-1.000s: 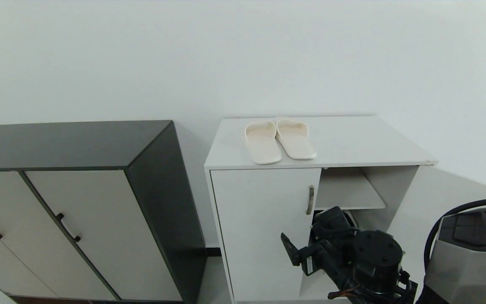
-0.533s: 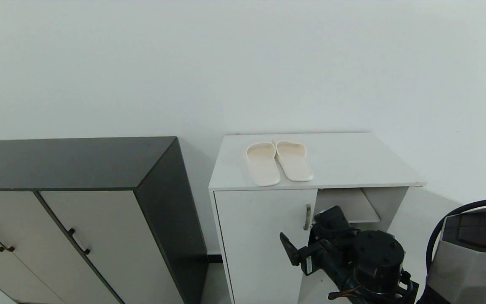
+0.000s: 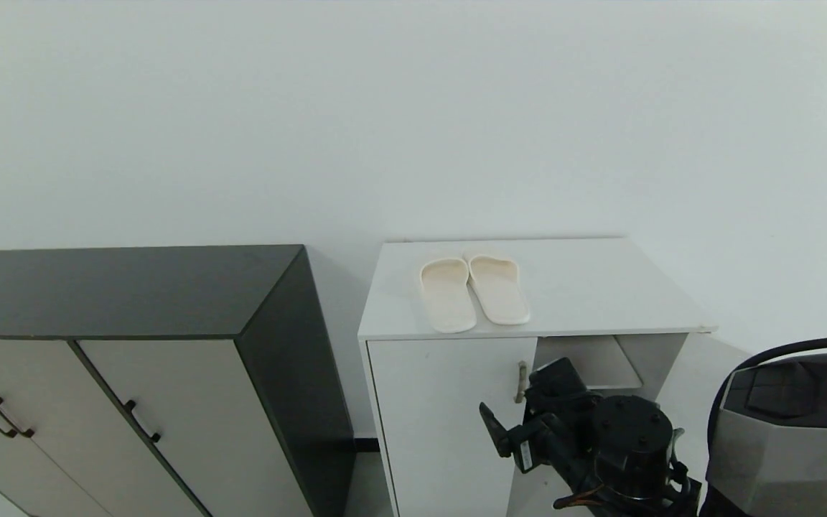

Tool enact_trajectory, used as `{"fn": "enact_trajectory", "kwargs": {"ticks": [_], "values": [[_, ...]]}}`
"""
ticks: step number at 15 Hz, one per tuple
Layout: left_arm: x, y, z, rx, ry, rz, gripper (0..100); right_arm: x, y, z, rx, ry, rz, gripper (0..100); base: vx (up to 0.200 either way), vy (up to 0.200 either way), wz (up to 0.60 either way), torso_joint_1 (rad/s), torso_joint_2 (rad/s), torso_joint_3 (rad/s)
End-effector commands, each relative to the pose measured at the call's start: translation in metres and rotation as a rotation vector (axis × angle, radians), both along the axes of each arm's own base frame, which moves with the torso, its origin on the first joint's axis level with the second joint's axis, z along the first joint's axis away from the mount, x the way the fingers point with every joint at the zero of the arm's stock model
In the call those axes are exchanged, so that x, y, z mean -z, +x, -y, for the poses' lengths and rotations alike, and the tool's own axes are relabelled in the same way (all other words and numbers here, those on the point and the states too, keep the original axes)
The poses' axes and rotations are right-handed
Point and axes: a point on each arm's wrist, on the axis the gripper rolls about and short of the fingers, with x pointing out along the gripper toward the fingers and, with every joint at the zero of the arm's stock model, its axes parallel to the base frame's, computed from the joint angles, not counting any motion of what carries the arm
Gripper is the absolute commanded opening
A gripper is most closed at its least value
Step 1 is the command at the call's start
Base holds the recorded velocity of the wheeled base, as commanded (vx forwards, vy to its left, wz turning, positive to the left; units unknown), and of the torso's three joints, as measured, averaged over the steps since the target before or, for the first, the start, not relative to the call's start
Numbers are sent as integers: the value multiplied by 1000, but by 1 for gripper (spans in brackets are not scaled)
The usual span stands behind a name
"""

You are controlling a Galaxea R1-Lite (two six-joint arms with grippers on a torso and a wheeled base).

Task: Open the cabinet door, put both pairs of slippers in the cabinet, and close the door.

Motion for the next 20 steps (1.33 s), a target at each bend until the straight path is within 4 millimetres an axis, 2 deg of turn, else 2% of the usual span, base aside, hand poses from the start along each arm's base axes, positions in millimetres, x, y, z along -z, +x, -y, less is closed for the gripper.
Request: {"fn": "enact_trajectory", "kwargs": {"ticks": [1,2,3,4,6,9,10,11,14,16,20], "values": [[0,0,0,0,2,0,0,-4,3,-2,3,15,17,100,0,0,0,0,0,0],[0,0,0,0,3,0,0,-16,4,-6,-2,51,51,100,0,0,0,0,0,0],[0,0,0,0,3,0,0,-37,12,-15,-3,104,102,100,0,0,0,0,0,0],[0,0,0,0,3,0,0,-44,15,-18,-1,102,92,100,0,0,0,0,0,0],[0,0,0,0,3,0,0,-73,22,-23,8,107,35,100,0,0,0,0,0,0],[0,0,0,2,3,0,0,-118,35,-36,76,151,-138,100,0,0,0,0,0,0],[0,0,0,2,3,0,0,-123,38,-38,104,170,-156,100,0,0,0,0,0,0],[0,0,0,2,3,0,0,-132,43,-41,205,227,-185,100,0,0,0,0,0,0],[0,0,0,0,3,0,0,-124,43,-37,215,203,-183,100,0,0,0,0,0,0],[0,0,0,0,3,0,0,-115,45,-38,204,179,-150,100,200,0,0,2,0,5],[0,0,0,0,3,0,0,-108,47,-40,196,175,-128,100,200,0,0,-2,-4,5]]}}
